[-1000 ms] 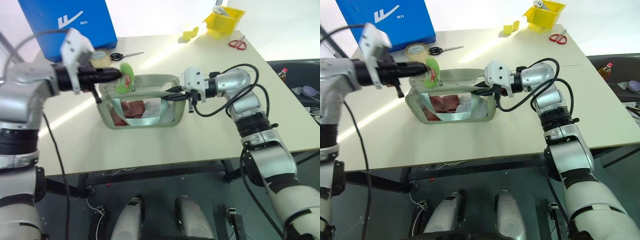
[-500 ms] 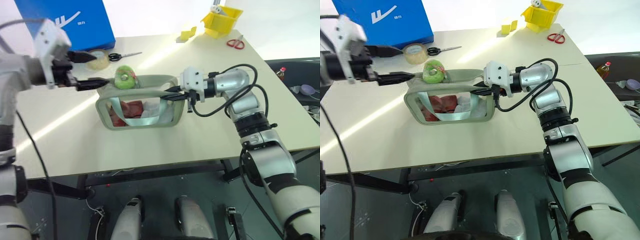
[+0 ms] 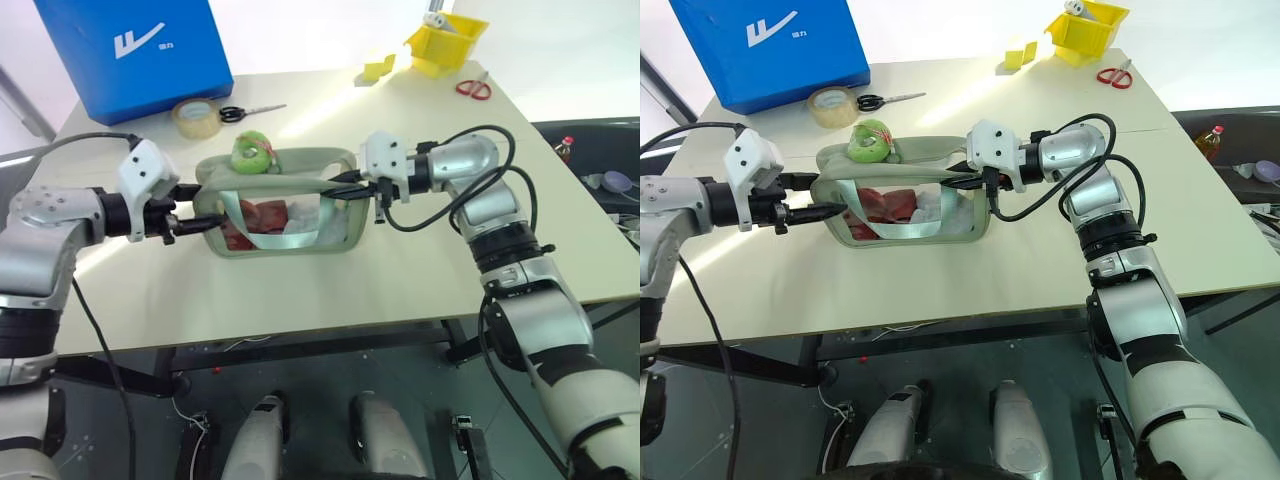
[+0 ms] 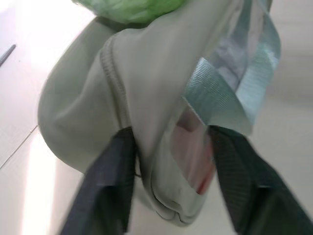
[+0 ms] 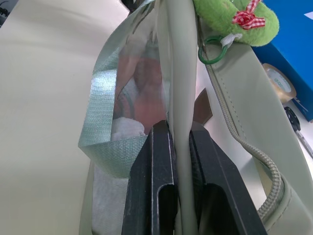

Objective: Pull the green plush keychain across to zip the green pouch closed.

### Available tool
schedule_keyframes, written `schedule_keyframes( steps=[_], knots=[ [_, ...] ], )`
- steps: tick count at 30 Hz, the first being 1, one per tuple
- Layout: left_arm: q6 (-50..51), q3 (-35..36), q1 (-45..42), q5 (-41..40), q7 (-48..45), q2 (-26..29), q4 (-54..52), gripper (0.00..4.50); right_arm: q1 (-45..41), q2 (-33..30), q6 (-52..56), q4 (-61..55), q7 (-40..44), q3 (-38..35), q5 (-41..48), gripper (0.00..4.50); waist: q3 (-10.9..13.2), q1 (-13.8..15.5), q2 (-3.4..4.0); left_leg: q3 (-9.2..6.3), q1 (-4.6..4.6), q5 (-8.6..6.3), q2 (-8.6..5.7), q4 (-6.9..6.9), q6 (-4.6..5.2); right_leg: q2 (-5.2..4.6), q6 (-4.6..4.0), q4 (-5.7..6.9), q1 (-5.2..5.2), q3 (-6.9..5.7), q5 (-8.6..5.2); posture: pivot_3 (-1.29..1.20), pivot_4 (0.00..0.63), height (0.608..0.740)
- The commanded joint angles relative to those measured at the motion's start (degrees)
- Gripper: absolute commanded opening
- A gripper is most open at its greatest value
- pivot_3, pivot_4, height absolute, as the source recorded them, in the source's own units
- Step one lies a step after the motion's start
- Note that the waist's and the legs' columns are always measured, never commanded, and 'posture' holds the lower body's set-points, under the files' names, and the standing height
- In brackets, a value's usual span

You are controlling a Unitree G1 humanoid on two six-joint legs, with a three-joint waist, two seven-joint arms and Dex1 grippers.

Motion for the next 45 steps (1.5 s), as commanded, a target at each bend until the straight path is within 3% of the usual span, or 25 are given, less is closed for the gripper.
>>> schedule_keyframes(
  steps=[1, 2, 10, 13, 19, 20, 27, 32, 38, 45],
  knots=[
    [-2.2, -0.1, -1.2, 1.1, -0.4, 0.4, -0.2, 0.55, -2.4, 0.2, -0.2, -0.9, -0.3, -0.6, 0.8, 0.0, 0.0, 0.0, 0.0, 0.0, 0.0, 0.0, 0.0, -0.01, 0.0, 0.0, 0.0, 0.0, 0.0, 0.0, 0.0, 0.0, 0.15, 0.74],
    [-2.6, -0.2, -1.0, 1.4, -0.7, 0.6, 0.0, 0.03, -2.3, 0.3, -0.2, -1.1, -0.4, -0.6, 0.8, 0.0, 0.0, 0.0, 0.0, 0.0, 0.0, 0.0, 0.0, -0.01, 0.0, 0.0, 0.0, 0.0, 0.0, 0.0, 0.0, 0.0, 0.15, 0.74],
    [-1.3, 1.7, 2.2, 1.3, -3.3, 5.5, -3.2, 0.03, -1.6, 1.8, 0.7, -2.7, -0.9, -0.6, 1.4, 0.0, 0.0, -0.2, 0.0, 0.01, 0.0, 0.0, 0.06, -0.02, 0.0, 0.05, -0.01, 0.0, -0.03, 0.01, 0.0, 0.0, 0.15, 0.74],
    [-1.6, 2.4, 4.0, 1.3, -3.4, 7.0, -4.3, 0.0, -1.5, 1.9, 2.5, -3.1, -0.2, -0.7, 1.9, 1.19, 0.0, -0.2, 0.0, 0.03, 0.0, 0.0, 0.14, -0.05, 0.0, 0.09, -0.03, 0.0, -0.04, 0.01, 0.01, 0.0, 0.15, 0.74],
    [-0.9, 2.6, 4.7, 0.8, -1.8, 6.6, -5.8, 0.0, -2.4, -1.8, 5.6, -4.6, 1.8, -1.8, 2.5, 4.28, 0.0, 0.0, 0.0, 0.03, 0.01, 0.0, 0.16, -0.04, 0.0, 0.11, -0.07, -0.01, -0.04, 0.01, 0.04, 0.0, 0.15, 0.74],
    [-0.8, 2.6, 4.8, 0.7, -1.6, 6.4, -6.0, 0.0, -3.0, -2.5, 6.5, -4.8, 2.0, -2.1, 2.8, 4.45, 0.0, 0.0, 0.0, 0.04, 0.01, 0.0, 0.17, -0.04, 0.0, 0.11, -0.07, -0.02, -0.04, 0.01, 0.04, 0.0, 0.15, 0.74],
    [-0.6, 2.1, 4.6, 0.5, -0.8, 6.1, -6.4, 0.0, -10.2, -1.8, 18.2, -3.7, 0.8, -5.7, 8.2, 4.45, 0.0, -0.1, 0.03, 0.12, 0.05, -0.01, 0.34, -0.07, 0.0, 0.23, -0.14, -0.02, -0.06, 0.02, 0.08, 0.0, 0.15, 0.74],
    [-0.8, 1.2, 3.2, 0.9, -0.8, 5.9, -5.3, 0.0, -12.6, 7.4, 20.2, -3.5, -9.8, -6.0, 7.7, 4.45, 0.0, 0.0, 0.02, 0.12, 0.09, -0.01, 0.51, -0.08, 0.0, 0.41, -0.26, -0.03, -0.06, 0.02, 0.15, 0.0, 0.15, 0.74],
    [-1.0, 0.9, 2.9, 1.0, -0.7, 5.4, -5.1, 0.0, -18.4, 17.1, 30.6, 6.8, -24.1, -4.9, 4.2, 4.45, 0.0, 0.2, 0.02, 0.12, 0.08, -0.01, 0.53, -0.11, -0.01, 0.44, -0.32, -0.02, -0.1, 0.04, 0.18, 0.0, 0.15, 0.74],
    [-0.9, 1.2, 4.0, 0.9, -0.2, 4.8, -6.2, 0.0, -21.6, 18.7, 33.3, 17.4, -20.4, -2.1, 1.9, 4.45, 0.0, 0.3, -0.01, 0.12, 0.08, -0.01, 0.52, -0.12, -0.01, 0.46, -0.34, -0.07, -0.09, 0.03, 0.2, 0.0, 0.15, 0.74]
  ],
)
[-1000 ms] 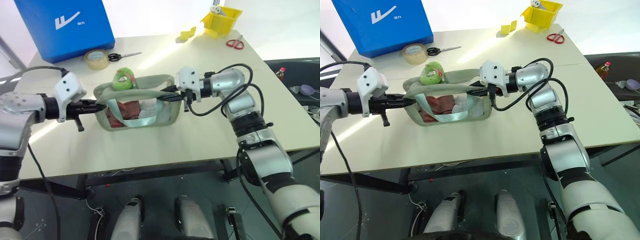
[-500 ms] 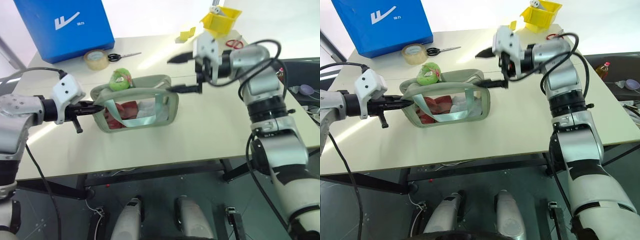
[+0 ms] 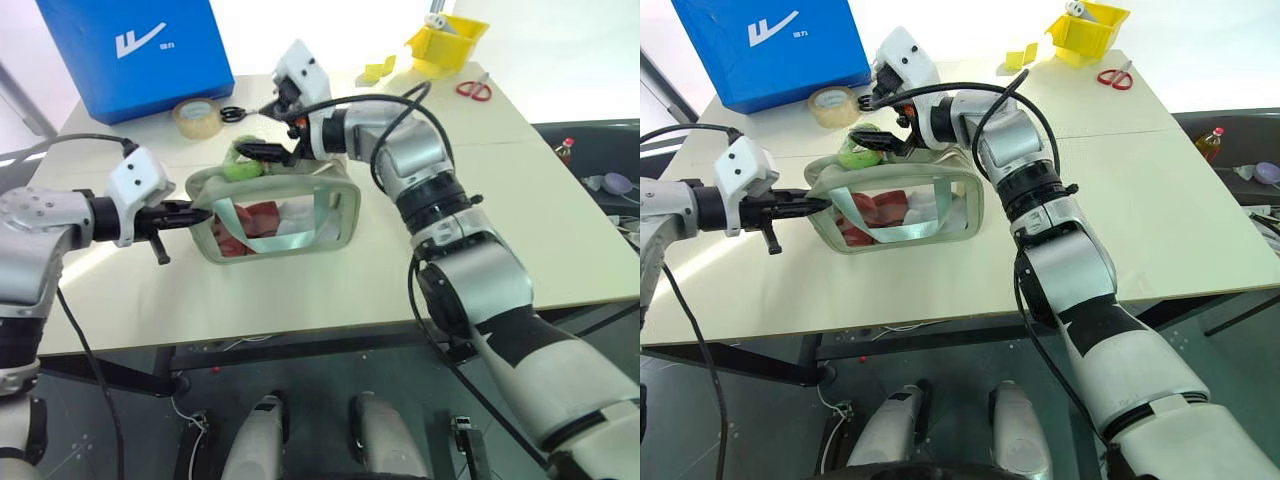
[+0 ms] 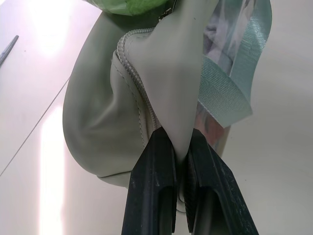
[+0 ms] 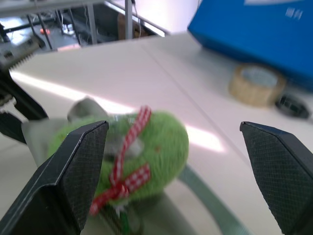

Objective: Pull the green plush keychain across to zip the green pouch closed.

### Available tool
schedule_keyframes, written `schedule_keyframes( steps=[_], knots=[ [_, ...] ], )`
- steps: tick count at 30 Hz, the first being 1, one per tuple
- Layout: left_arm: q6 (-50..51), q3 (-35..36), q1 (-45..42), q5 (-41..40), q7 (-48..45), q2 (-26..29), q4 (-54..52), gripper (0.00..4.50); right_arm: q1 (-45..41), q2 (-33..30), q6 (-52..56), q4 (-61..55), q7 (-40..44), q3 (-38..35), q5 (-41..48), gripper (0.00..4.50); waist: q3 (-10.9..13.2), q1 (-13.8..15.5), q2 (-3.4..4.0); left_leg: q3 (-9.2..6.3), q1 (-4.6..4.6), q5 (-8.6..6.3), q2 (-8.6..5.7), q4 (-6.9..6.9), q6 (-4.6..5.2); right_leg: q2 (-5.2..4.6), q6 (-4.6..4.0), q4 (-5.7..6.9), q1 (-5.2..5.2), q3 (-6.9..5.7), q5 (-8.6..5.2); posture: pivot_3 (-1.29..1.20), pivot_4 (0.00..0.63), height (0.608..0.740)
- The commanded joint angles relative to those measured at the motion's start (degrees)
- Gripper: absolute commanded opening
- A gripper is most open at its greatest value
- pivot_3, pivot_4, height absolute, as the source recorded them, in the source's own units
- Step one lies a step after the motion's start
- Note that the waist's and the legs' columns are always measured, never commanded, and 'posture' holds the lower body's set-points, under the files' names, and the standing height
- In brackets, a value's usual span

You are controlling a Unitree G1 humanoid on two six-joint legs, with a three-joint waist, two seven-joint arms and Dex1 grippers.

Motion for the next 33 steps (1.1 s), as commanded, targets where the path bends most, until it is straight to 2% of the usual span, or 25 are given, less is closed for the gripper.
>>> schedule_keyframes(
  steps=[1, 3, 6, 11, 12, 13, 15, 18, 22, 26, 30, 33],
  knots=[
    [-0.6, 1.0, 0.2, 0.1, 0.3, 0.2, -1.5, 0.0, -2.1, 0.0, 0.2, 1.0, 4.4, 2.3, -1.7, 4.45, 0.0, -0.2, 0.0, 0.01, 0.0, 0.0, 0.0, 0.0, 0.0, 0.0, 0.0, 0.0, 0.0, 0.0, 0.0, 0.0, 0.15, 0.74],
    [-0.8, 1.1, 0.3, 0.2, 0.4, 0.4, -1.2, 0.0, -2.2, -0.1, 1.5, 0.6, 6.8, 2.3, -1.2, 4.45, 0.0, -0.2, 0.0, 0.0, 0.0, 0.0, 0.0, 0.0, 0.0, 0.0, 0.0, 0.01, 0.0, 0.0, 0.0, 0.0, 0.15, 0.74],
    [-0.9, 1.2, 0.2, 0.3, 0.6, 0.3, -1.0, 0.0, -3.0, 0.0, 1.1, 1.3, 5.9, 0.8, -0.6, 3.58, 0.0, -0.3, 0.0, 0.0, 0.0, 0.0, 0.0, 0.0, 0.0, 0.0, 0.0, 0.02, 0.0, 0.0, 0.0, 0.0, 0.15, 0.74],
    [-0.8, 1.2, 0.3, 0.3, 0.9, 0.2, -1.1, 0.0, -4.5, -1.5, 1.0, 2.0, 3.6, -2.9, 0.9, 0.99, 0.0, -0.3, 0.0, 0.0, 0.0, 0.0, 0.0, 0.0, 0.0, 0.0, 0.0, 0.01, -0.01, 0.0, 0.0, 0.0, 0.15, 0.74],
    [-0.8, 1.2, 0.4, 0.2, 0.9, 0.2, -1.1, 0.0, -4.4, -2.1, 1.4, 1.5, 3.8, -3.3, 1.2, 0.55, -0.5, -0.4, -0.04, 0.0, 0.0, 0.0, 0.0, 0.0, 0.0, 0.0, 0.0, 0.01, -0.01, 0.0, 0.0, 0.0, 0.0, 0.74],
    [-0.9, 1.2, 0.3, 0.3, 1.0, 0.2, -0.9, 0.0, -4.1, -3.0, 2.2, 0.6, 4.3, -3.7, 1.5, 0.03, -1.4, -0.5, -0.16, 0.0, -0.06, 0.05, -0.01, -0.02, -0.07, 0.0, 0.01, 0.02, -0.11, 0.01, 0.02, 0.0, 0.0, 0.74],
    [-0.9, 1.2, 0.3, 0.3, 1.0, 0.1, -0.8, 0.0, -3.3, -4.6, 3.3, -1.5, 4.8, -4.2, 2.0, 0.03, -2.2, -0.5, -0.31, -0.01, -0.09, 0.24, 0.0, -0.1, -0.55, -0.01, 0.01, 0.04, -0.16, 0.0, 0.02, 0.0, 0.0, 0.74],
    [-1.0, 0.9, 0.0, 0.4, 0.9, 0.0, -0.5, 0.0, -1.5, -8.6, 6.8, -6.9, 3.5, -6.0, 3.0, 0.03, -2.5, -0.6, -0.32, -0.01, -0.09, 0.22, 0.0, -0.12, -0.53, 0.01, -0.05, 0.04, -0.15, -0.03, 0.06, 0.0, 0.0, 0.74],
    [-1.4, 0.9, 0.2, 0.6, 0.3, 0.3, 0.0, 0.0, 1.8, -15.0, 12.4, -15.3, -3.4, -10.3, 4.1, 0.03, -2.6, -0.4, -0.37, -0.03, -0.08, 0.22, 0.01, -0.1, -0.53, 0.02, -0.06, 0.05, -0.14, -0.06, 0.07, 0.0, 0.0, 0.74],
    [-1.8, 0.7, 0.3, 0.9, 0.1, 0.4, 0.4, 0.0, 8.9, -21.2, 14.1, -22.7, -10.5, -12.0, 2.1, 0.03, -2.9, -0.5, -0.4, -0.01, -0.08, 0.22, 0.02, -0.11, -0.53, 0.01, -0.06, 0.04, -0.14, -0.05, 0.07, 0.0, 0.0, 0.74],
    [-2.5, -0.2, -0.2, 1.2, -0.1, 0.3, 1.3, 0.0, 18.9, -23.8, 15.5, -28.2, -17.3, -13.6, 1.2, 0.03, -3.2, -0.9, -0.33, 0.06, -0.06, 0.21, 0.06, -0.11, -0.51, 0.02, -0.06, 0.06, -0.14, -0.01, 0.07, 0.0, 0.0, 0.74],
    [-3.2, -1.2, -1.0, 1.6, -0.3, 0.2, 2.4, 0.0, 25.7, -21.9, 15.2, -28.8, -22.8, -14.8, 1.6, 0.03, -3.5, -0.8, -0.31, 0.08, -0.06, 0.21, 0.07, -0.11, -0.49, 0.02, -0.06, 0.05, -0.13, 0.0, 0.07, 0.0, 0.0, 0.74]
  ],
)
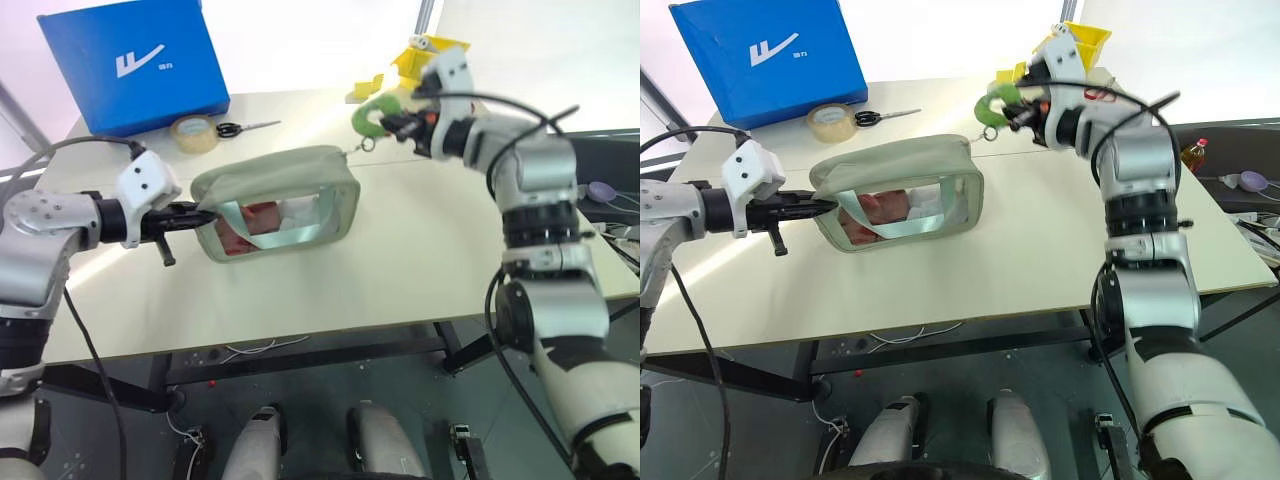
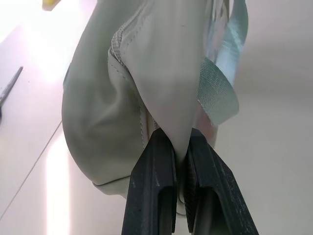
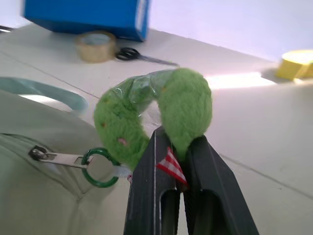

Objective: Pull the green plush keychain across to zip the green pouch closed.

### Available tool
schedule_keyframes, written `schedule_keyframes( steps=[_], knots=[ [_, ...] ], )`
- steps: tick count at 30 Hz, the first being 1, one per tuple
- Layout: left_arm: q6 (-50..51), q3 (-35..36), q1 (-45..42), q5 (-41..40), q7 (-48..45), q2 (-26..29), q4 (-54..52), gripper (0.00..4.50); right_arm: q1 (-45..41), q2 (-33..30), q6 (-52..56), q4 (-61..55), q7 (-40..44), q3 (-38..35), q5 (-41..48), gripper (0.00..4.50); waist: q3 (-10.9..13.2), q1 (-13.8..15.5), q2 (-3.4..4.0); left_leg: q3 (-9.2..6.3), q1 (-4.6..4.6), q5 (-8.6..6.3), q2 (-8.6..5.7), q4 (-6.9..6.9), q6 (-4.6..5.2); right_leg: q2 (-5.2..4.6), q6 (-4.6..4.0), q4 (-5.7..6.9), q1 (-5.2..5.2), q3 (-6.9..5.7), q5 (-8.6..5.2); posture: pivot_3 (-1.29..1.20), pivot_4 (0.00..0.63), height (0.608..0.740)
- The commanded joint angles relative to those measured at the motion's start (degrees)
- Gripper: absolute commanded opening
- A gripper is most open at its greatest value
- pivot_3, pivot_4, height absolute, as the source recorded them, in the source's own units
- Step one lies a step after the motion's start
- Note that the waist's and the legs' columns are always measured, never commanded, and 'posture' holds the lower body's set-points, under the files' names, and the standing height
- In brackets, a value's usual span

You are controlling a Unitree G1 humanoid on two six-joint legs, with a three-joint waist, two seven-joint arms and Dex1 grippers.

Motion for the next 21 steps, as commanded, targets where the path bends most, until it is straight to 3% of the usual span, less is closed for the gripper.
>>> schedule_keyframes(
  steps=[1, 9, 15, 16, 19, 21],
  knots=[
    [-0.8, 1.1, -1.2, 1.3, -0.2, 1.0, 1.9, 0.0, 4.5, -0.1, -1.1, -1.4, -8.2, -3.8, -1.3, 0.03, 0.0, 0.0, -0.01, 0.0, 0.0, 0.0, 0.0, 0.02, 0.0, 0.0, 0.0, 0.0, 0.02, 0.0, 0.0, 0.0, 0.0, 0.74],
    [-1.0, -0.3, -3.6, 1.9, -1.0, 0.1, 2.9, 0.0, 11.6, 13.1, -2.0, -1.0, -12.4, 0.7, 0.5, 0.03, -0.2, -1.3, -0.03, 0.0, 0.47, -0.01, 0.03, -0.02, 0.02, 0.04, 0.01, -0.02, 0.5, 0.0, 0.0, 0.0, 0.0, 0.74],
    [-0.6, 0.6, -2.2, 1.9, -0.5, 0.0, 1.7, 0.0, 13.6, 13.3, 2.6, -8.0, -7.3, 2.9, 3.4, 0.03, -0.3, -1.3, -0.07, -0.08, 0.6, -0.02, 0.03, 0.0, 0.03, 0.05, 0.01, -0.05, 0.68, -0.05, -0.01, 0.0, 0.0, 0.74],
    [-0.5, 0.7, -1.9, 1.8, -0.4, 0.0, 1.5, 0.0, 13.3, 12.8, 2.9, -8.5, -6.9, 2.5, 3.7, 0.72, -0.3, -1.2, -0.07, -0.08, 0.62, -0.02, 0.03, 0.0, 0.03, 0.05, 0.01, -0.06, 0.69, -0.05, -0.01, 0.0, 0.0, 0.74],
    [-0.5, 1.3, -1.3, 1.6, 0.2, -0.1, 1.3, 0.0, 10.3, 7.2, 2.1, -8.2, -2.9, 1.6, 3.9, 2.06, -0.4, -1.1, -0.08, -0.11, 0.64, -0.02, 0.03, 0.01, 0.04, 0.05, 0.01, -0.06, 0.73, -0.08, -0.01, 0.0, 0.0, 0.74],
    [-0.7, 1.7, -1.2, 1.6, 0.8, -0.3, 1.5, 0.76, 7.9, 2.6, -0.2, -6.3, -0.5, 1.9, 2.8, 3.11, -0.4, -1.0, -0.07, -0.12, 0.64, -0.03, 0.02, 0.04, 0.04, 0.04, 0.01, -0.08, 0.75, -0.1, -0.01, 0.0, 0.0, 0.74]
  ],
)
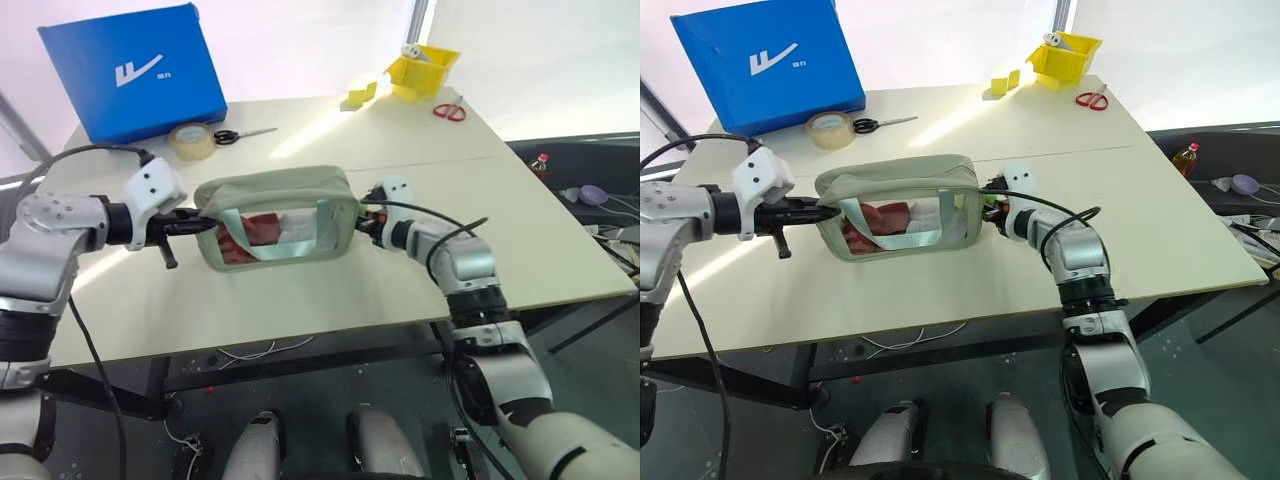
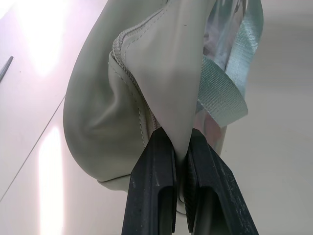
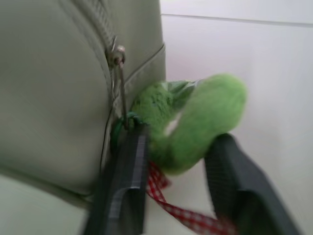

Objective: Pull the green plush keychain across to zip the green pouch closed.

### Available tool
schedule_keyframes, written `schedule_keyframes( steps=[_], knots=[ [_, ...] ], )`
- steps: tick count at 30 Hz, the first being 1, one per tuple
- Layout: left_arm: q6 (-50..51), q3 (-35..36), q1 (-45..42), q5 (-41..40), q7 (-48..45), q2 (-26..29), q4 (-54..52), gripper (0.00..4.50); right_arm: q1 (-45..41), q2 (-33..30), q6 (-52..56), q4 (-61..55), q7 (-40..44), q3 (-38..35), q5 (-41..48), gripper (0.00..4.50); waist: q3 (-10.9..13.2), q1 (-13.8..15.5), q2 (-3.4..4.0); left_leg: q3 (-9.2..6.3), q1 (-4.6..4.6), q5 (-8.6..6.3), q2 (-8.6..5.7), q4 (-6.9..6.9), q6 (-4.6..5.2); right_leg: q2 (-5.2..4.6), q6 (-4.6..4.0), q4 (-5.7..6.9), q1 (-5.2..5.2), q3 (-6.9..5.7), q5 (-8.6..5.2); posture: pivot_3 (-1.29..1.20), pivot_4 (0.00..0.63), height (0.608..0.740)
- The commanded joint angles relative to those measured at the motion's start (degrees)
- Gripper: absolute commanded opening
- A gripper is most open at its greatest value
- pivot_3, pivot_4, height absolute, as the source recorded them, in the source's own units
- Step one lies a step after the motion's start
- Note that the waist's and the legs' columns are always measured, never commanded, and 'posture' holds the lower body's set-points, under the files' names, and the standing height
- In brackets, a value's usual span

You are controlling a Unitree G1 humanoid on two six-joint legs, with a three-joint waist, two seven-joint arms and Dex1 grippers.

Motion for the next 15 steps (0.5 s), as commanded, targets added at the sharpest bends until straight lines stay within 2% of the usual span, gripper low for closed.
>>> schedule_keyframes(
  steps=[1, 2, 3, 5, 7, 8, 9, 12, 15],
  knots=[
    [-0.7, 3.1, -0.2, -0.2, 1.3, 0.2, -1.2, 1.03, -5.6, -6.5, -4.1, 0.6, 3.9, -1.2, -0.8, 3.58, 0.0, 0.0, 0.0, 0.0, 0.0, 0.0, -0.01, 0.0, 0.0, -0.01, 0.0, -0.01, 0.01, 0.0, 0.0, 0.0, 0.0, 0.74],
    [-0.6, 3.3, -0.2, -0.4, 1.3, 0.2, -1.3, 1.57, -6.8, -8.9, -5.8, 1.8, 5.5, -0.7, -1.5, 4.17, 0.0, 0.0, 0.0, 0.0, 0.0, -0.01, -0.01, 0.0, 0.01, -0.01, 0.0, -0.02, 0.01, 0.0, 0.0, 0.0, 0.0, 0.74],
    [-0.5, 3.5, -0.1, -0.6, 1.2, 0.3, -1.3, 2.03, -7.9, -11.1, -7.9, 3.0, 7.0, 0.1, -2.5, 4.5, 0.0, 0.0, 0.01, 0.01, 0.01, -0.01, -0.01, 0.0, 0.02, -0.01, 0.0, -0.02, 0.01, -0.01, 0.0, 0.0, 0.0, 0.74],
    [-0.4, 4.1, -0.1, -0.9, 1.1, 0.4, -1.1, 3.08, -9.3, -14.2, -11.2, 4.3, 10.0, 1.4, -3.7, 4.5, -0.1, -0.1, 0.0, 0.02, 0.08, -0.03, 0.0, -0.03, 0.04, -0.01, 0.0, -0.03, 0.06, -0.01, -0.01, 0.0, 0.0, 0.74],
    [1.5, 6.4, -0.8, -3.4, -0.2, 1.1, -0.3, 4.15, -10.2, -18.2, -11.0, 1.3, 19.8, 2.1, -0.9, 4.5, -0.1, -0.1, 0.0, 0.03, 0.14, -0.04, 0.0, -0.04, 0.06, -0.01, 0.0, -0.04, 0.11, -0.01, -0.01, 0.0, 0.0, 0.74],
    [3.3, 8.0, -1.3, -5.4, -1.1, 1.7, -0.2, 4.47, -10.1, -20.1, -10.4, -0.8, 24.7, 2.4, 0.9, 4.5, -0.1, -0.2, 0.0, 0.03, 0.15, -0.04, 0.01, -0.03, 0.06, -0.01, 0.0, -0.05, 0.12, 0.0, -0.01, 0.0, 0.0, 0.74],
    [5.7, 9.8, -2.2, -7.8, -1.8, 2.4, 0.1, 4.47, -9.6, -21.8, -10.0, -3.4, 29.4, 2.6, 2.8, 4.5, -0.1, -0.2, 0.01, 0.05, 0.14, -0.05, 0.01, -0.03, 0.08, -0.01, 0.0, -0.05, 0.12, 0.0, -0.01, 0.0, 0.0, 0.74],
    [10.3, 13.4, -3.7, -11.3, -3.0, 4.9, 1.1, 4.47, -8.2, -24.5, -6.8, -9.7, 36.7, 2.6, 7.4, 4.5, -0.1, -0.3, 0.0, 0.05, 0.12, -0.08, 0.04, 0.0, 0.13, 0.0, 0.02, -0.03, 0.09, -0.01, -0.03, 0.0, 0.0, 0.74],
    [13.3, 16.3, -2.8, -12.7, -4.9, 9.1, 2.8, 4.47, -6.5, -25.6, -3.4, -16.2, 38.8, 2.6, 10.6, 4.5, -0.1, -0.4, 0.02, 0.05, 0.16, -0.1, 0.05, 0.0, 0.15, 0.0, 0.03, -0.03, 0.12, 0.0, -0.03, 0.0, 0.0, 0.74]
  ],
)
